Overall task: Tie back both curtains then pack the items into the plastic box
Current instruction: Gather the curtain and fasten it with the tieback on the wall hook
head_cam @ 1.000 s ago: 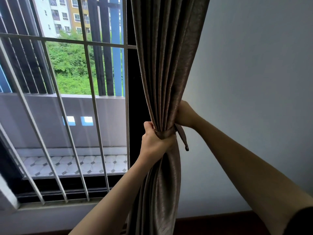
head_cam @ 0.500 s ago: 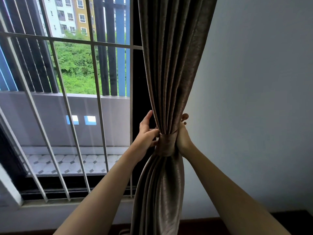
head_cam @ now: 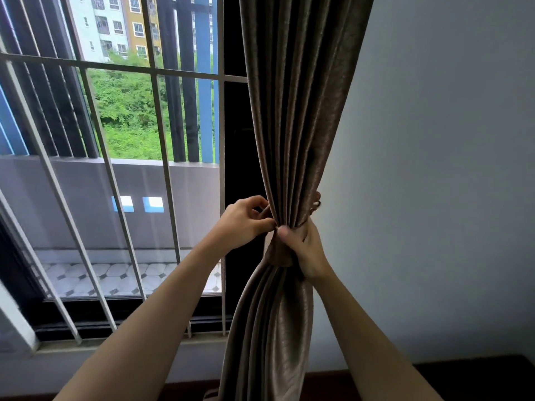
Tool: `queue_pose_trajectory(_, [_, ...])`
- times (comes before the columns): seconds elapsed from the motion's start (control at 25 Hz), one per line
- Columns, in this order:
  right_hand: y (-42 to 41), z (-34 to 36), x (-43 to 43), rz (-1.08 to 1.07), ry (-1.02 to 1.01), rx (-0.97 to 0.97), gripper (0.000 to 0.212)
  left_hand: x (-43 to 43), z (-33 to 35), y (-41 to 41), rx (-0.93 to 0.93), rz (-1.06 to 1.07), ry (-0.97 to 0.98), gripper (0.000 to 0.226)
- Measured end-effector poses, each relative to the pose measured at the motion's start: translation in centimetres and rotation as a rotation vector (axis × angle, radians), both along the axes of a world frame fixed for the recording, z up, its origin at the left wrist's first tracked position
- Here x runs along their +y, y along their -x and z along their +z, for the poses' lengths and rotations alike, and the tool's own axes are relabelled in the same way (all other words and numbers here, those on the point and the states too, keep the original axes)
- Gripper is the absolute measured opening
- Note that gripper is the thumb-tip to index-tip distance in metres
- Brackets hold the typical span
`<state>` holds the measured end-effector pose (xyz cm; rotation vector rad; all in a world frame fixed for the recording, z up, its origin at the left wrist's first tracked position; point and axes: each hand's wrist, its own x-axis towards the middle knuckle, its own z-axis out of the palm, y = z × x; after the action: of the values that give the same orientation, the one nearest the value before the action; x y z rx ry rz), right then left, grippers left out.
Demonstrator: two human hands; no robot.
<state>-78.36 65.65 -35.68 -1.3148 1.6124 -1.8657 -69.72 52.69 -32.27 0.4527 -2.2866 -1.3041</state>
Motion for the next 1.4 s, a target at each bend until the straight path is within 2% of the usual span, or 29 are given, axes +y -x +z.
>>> queue_pose_trajectory(0.16, [2.4,1.4,0.6,0.011,-0.106,0.190,0.061,0.3,0.8,-0.2,-0.028,0.267,0.382,0.028])
queue_pose_trajectory(0.32, [2.7,2.1,-0.3,0.022,-0.184,0.255,0.067,-0.6,1.2,-1.1,0.080,0.234,0.518,0.035])
queue_pose_trajectory(0.4, [2.8,2.2,-0.6,0.022,-0.179,0.252,0.066,-1.4,1.7,-1.5,0.066,0.109,0.447,0.039])
queue_pose_trajectory(0.48, [3.0,2.4,-0.7,0.022,-0.180,0.268,0.065,-2.2,2.1,-1.7,0.034,-0.016,0.293,0.044])
queue_pose_trajectory(0.52, [3.1,2.5,-0.8,0.014,-0.188,0.277,0.067,-2.8,2.2,-1.5,0.004,-0.019,0.251,0.047])
queue_pose_trajectory(0.6, [3.7,2.7,-1.0,0.002,-0.214,0.287,0.073,-4.1,2.4,-0.4,-0.061,0.074,0.329,0.052])
queue_pose_trajectory(0.68, [4.3,2.8,-1.4,-0.013,-0.238,0.263,0.077,-4.6,3.0,0.8,-0.103,0.152,0.488,0.045])
queue_pose_trajectory(0.8, [5.1,2.7,-2.1,-0.043,-0.231,0.231,0.082,-3.7,3.9,1.9,-0.169,0.165,0.545,0.010])
queue_pose_trajectory(0.84, [5.2,2.6,-2.3,-0.045,-0.230,0.226,0.083,-3.5,3.9,1.9,-0.182,0.150,0.467,0.007])
queue_pose_trajectory(0.96, [5.2,1.8,-2.6,-0.013,-0.244,0.246,0.085,-3.8,2.7,0.9,-0.118,0.037,0.141,0.015])
queue_pose_trajectory(1.08, [4.7,0.9,-2.9,-0.047,-0.222,0.293,0.088,-4.2,1.5,0.5,-0.039,-0.041,0.033,0.007])
queue_pose_trajectory(1.28, [7.1,2.0,-4.5,-0.252,-0.193,0.220,0.075,-5.6,1.4,4.5,-0.032,0.177,0.254,0.007])
queue_pose_trajectory(1.4, [8.2,2.0,-4.9,-0.299,-0.223,0.211,0.072,-6.4,1.6,5.4,-0.036,0.215,0.373,0.013])
